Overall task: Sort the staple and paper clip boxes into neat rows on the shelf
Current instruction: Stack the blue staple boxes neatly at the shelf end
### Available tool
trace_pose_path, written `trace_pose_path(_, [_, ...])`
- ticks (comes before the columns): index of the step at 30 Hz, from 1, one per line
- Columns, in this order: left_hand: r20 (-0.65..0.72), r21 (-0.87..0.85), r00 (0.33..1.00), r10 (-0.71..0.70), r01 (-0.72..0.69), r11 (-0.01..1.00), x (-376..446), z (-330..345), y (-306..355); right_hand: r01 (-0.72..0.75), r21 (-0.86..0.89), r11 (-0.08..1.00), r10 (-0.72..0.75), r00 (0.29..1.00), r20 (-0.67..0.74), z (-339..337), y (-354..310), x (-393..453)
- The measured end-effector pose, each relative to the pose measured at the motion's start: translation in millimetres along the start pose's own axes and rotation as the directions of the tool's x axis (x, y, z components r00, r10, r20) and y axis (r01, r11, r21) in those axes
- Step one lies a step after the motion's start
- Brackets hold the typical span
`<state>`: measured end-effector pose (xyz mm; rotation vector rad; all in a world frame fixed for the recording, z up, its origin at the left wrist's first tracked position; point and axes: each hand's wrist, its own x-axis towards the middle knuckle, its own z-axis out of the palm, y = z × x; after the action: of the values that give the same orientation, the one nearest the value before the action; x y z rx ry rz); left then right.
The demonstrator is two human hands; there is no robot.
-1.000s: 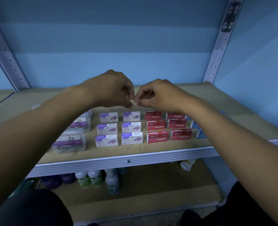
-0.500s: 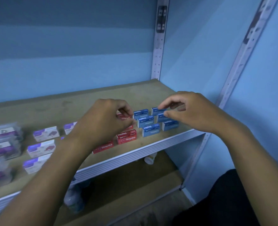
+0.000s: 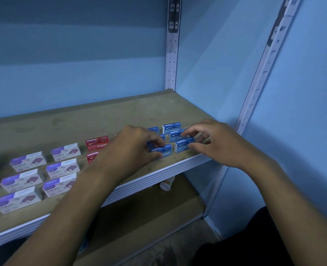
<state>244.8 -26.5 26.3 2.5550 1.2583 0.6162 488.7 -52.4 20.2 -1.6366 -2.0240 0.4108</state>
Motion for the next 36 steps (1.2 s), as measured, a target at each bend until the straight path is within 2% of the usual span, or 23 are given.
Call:
trace_pose_path(8, [-0.018,0.017,1.0,0.019,-0.019,1.0,0.8,2.7,-3.1,-0.011,-0.113,0.994,0.013,1.0,0.013,7.4,0.0,11.8])
trace_pose_path(27, [-0.055,0.016,0.997,0.052,-0.052,0.999,5.7,11.2,-3.3,0.007,-0.136,0.991,0.001,0.999,0.054,8.1,-2.1,13.5])
trace_pose_path(32, [-0.161,-0.034,0.986,0.045,-0.051,0.998,7.3,8.1,-3.6,0.012,-0.001,1.0,-0.012,0.999,-0.034,2.2,-1.7,12.9])
trace_pose_path(36, [-0.258,0.008,0.964,0.061,-0.061,0.998,11.7,4.6,-4.8,-0.009,0.017,1.0,0.011,0.997,-0.077,-0.1,1.1,20.4])
